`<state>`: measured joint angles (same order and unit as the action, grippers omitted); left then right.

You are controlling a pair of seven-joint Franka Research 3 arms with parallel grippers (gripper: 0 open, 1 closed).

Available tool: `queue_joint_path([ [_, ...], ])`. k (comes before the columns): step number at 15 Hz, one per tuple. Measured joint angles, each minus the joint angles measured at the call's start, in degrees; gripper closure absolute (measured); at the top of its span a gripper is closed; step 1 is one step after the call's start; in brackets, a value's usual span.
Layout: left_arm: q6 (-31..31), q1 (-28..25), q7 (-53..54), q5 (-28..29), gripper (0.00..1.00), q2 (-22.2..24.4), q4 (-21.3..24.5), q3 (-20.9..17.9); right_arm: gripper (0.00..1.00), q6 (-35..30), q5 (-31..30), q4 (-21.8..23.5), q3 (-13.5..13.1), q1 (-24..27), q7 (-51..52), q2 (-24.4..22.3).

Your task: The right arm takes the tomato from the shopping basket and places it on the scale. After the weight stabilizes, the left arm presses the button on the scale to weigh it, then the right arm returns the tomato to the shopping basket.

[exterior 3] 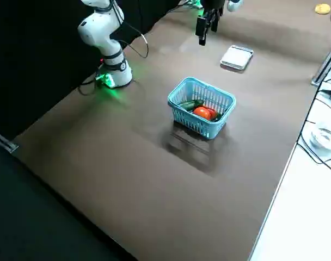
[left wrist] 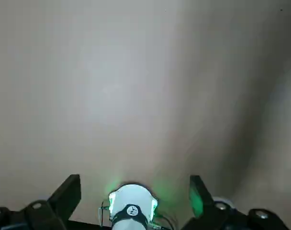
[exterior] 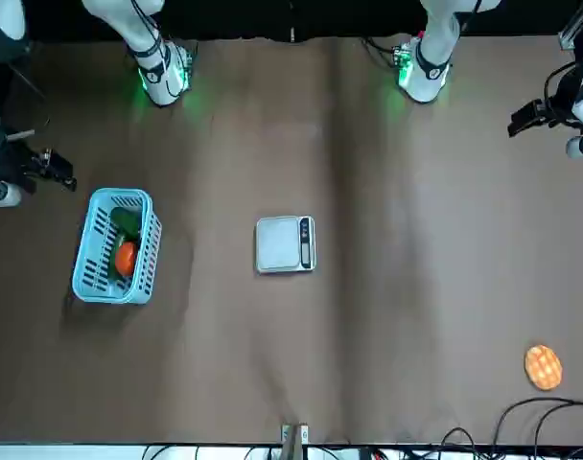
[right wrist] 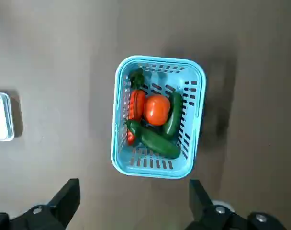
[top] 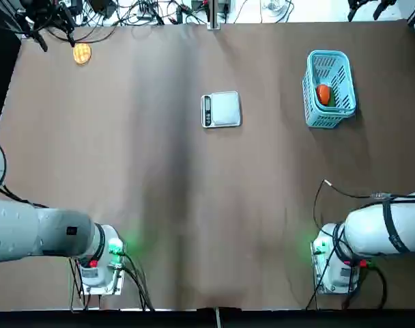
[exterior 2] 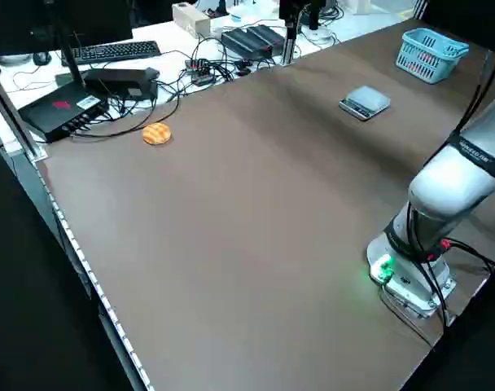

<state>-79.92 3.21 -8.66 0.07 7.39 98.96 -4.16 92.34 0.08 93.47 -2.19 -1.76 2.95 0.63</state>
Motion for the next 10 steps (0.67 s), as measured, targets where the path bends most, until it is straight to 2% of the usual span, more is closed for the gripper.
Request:
queue_joint_path([
  [10,-0.76,0.64,0.75,-0.01,0.00,0.00,-0.04,1.14,0.00,0.80,0.00,0.01,-0.02,0.00,0.01,0.00],
])
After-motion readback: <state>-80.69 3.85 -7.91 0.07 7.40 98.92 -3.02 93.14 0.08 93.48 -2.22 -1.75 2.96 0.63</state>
